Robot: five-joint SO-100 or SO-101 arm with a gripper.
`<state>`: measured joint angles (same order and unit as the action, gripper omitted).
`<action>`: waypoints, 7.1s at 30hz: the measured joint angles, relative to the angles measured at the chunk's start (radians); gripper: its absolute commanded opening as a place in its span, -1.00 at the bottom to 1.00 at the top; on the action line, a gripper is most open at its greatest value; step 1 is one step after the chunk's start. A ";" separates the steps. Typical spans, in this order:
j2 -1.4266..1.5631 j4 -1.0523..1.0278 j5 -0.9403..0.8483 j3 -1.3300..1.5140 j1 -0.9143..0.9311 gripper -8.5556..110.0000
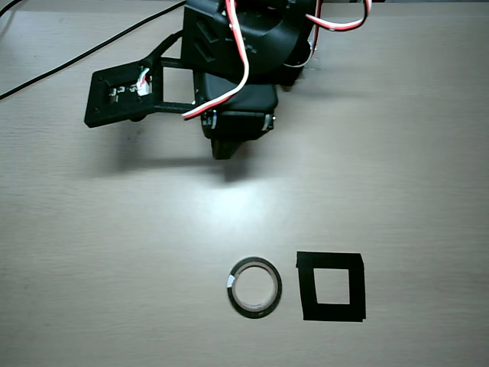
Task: Grasp a tape and put it in the target area.
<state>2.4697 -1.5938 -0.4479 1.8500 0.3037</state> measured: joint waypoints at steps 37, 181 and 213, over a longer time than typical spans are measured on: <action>0.179 0.000 0.091 0.149 -0.074 -0.85; -1.563 -0.044 -0.193 -1.134 -0.586 -0.63; -0.607 -0.109 -0.038 -0.604 -0.141 -0.71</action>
<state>1.8623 -1.7027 -0.4863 1.2456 0.1626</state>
